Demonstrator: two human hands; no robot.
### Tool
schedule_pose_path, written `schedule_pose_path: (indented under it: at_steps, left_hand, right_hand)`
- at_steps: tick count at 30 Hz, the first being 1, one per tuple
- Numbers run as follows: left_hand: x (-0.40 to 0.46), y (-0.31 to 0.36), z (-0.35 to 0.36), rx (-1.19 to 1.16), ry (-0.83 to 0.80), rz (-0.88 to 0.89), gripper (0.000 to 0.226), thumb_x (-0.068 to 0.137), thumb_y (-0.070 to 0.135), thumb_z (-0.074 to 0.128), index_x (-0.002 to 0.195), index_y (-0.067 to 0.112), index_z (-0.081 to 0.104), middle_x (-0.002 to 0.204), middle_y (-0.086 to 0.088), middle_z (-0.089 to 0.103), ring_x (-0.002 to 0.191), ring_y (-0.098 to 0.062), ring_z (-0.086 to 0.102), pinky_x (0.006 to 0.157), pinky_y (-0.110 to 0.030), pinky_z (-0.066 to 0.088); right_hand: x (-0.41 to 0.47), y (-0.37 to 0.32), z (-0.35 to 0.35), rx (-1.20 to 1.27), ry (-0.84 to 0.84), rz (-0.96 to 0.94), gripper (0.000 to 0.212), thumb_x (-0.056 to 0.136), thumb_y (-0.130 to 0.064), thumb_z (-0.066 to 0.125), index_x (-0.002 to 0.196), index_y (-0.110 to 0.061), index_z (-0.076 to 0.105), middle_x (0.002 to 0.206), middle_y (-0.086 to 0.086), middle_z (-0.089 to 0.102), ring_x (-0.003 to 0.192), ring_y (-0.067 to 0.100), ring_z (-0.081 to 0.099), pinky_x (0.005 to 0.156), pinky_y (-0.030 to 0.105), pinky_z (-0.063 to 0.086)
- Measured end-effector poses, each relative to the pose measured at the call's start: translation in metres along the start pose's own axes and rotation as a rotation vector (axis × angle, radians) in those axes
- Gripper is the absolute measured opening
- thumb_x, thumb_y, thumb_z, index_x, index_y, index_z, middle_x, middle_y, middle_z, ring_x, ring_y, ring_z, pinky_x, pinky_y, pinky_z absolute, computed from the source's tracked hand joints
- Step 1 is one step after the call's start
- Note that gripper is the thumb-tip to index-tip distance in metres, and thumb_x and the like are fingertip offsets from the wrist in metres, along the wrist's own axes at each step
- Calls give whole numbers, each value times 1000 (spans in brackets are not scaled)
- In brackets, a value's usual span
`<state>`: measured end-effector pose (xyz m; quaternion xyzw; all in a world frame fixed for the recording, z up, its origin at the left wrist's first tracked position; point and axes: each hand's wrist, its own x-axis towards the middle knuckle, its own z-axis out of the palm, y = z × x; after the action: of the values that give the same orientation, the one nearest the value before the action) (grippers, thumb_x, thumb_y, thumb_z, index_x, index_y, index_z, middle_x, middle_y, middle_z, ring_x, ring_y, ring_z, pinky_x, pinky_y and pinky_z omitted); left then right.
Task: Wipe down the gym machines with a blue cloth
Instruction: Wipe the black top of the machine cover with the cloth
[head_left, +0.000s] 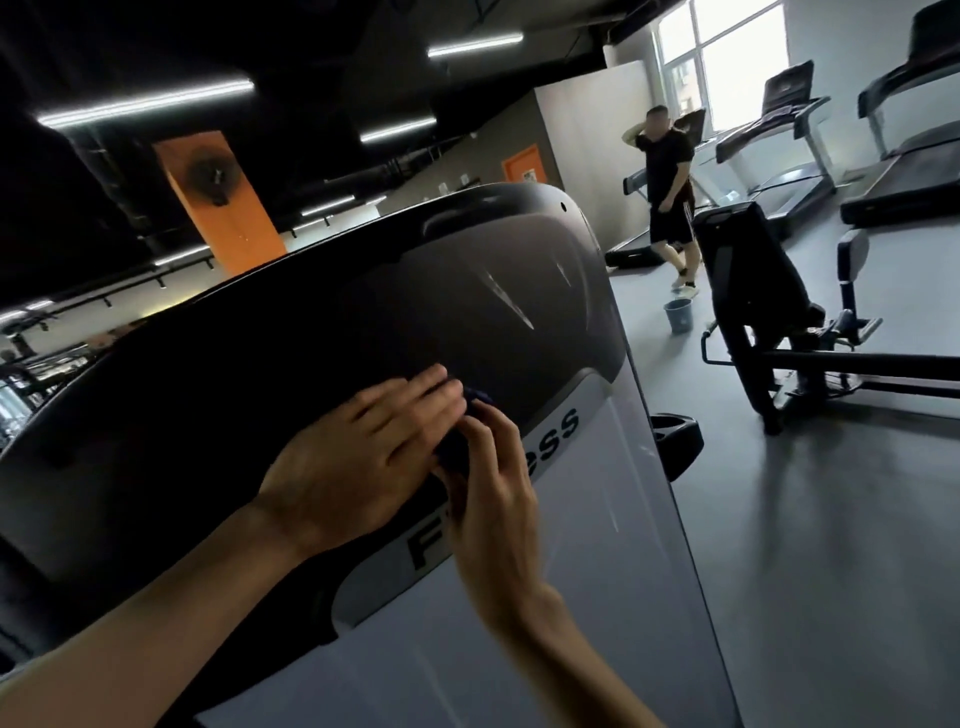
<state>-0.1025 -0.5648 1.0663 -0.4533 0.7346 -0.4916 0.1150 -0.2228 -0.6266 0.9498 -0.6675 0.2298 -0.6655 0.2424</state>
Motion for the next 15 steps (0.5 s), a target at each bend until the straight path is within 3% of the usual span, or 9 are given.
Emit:
schedule_pose_path:
  at_steps: [2, 4, 6, 7, 9, 11, 13, 15]
  left_hand:
    - [-2, 1, 2, 53, -85, 125, 59, 109, 28, 37, 161, 1, 28, 168, -18, 27, 157, -32, 26, 122, -48, 36]
    - [-4, 4, 3, 124, -145, 148, 59, 111, 34, 33, 161, 3, 29, 167, -22, 27, 156, -36, 27, 122, -51, 36]
    - [-3, 15, 2, 141, -166, 68, 59, 112, 41, 33, 160, 6, 36, 165, -25, 30, 155, -39, 29, 123, -54, 33]
    - [-2, 24, 2, 137, -162, 11, 58, 113, 44, 34, 156, 6, 43, 164, -26, 33, 154, -40, 30, 123, -55, 33]
    - [4, 44, 4, 149, -148, -92, 53, 113, 43, 40, 142, 4, 58, 159, -29, 39, 152, -42, 33, 119, -58, 37]
    - [9, 60, 10, 195, -120, -146, 38, 113, 29, 45, 128, 0, 64, 155, -33, 42, 149, -45, 37, 118, -59, 39]
    - [10, 66, 11, 225, -134, -173, 27, 106, 8, 47, 127, -1, 61, 158, -34, 37, 151, -46, 33, 123, -57, 32]
    - [9, 64, 8, 231, -201, -180, 42, 97, 4, 50, 138, -1, 54, 162, -32, 31, 154, -45, 27, 126, -54, 23]
  right_hand:
    - [4, 6, -9, 77, -46, 34, 60, 91, -27, 72, 143, -12, 46, 149, 2, 39, 127, 5, 47, 99, 9, 45]
    - [5, 22, -15, 62, -93, 51, 84, 81, -30, 86, 147, -14, 37, 151, 4, 35, 132, 8, 40, 102, 7, 41]
    - [5, 43, -22, -17, -173, 102, 110, 73, -51, 88, 156, -15, 25, 160, 7, 25, 145, 21, 30, 113, 25, 39]
    - [8, 52, -27, -82, -225, 140, 124, 69, -64, 85, 160, -16, 16, 165, 8, 16, 152, 28, 19, 118, 36, 33]
    - [17, 67, -36, -140, -352, 256, 147, 59, -81, 78, 163, -14, -2, 170, 7, -5, 156, 29, -7, 126, 43, 14]
    - [26, 77, -40, -135, -431, 306, 158, 54, -83, 78, 162, -14, -14, 170, 5, -18, 155, 25, -19, 129, 43, 4]
    - [32, 83, -39, -109, -436, 303, 159, 57, -77, 84, 158, -21, -24, 169, 1, -24, 154, 21, -24, 129, 41, 4]
    - [34, 86, -39, -93, -463, 304, 157, 62, -74, 84, 150, -21, -34, 166, 0, -30, 151, 19, -29, 128, 37, 0]
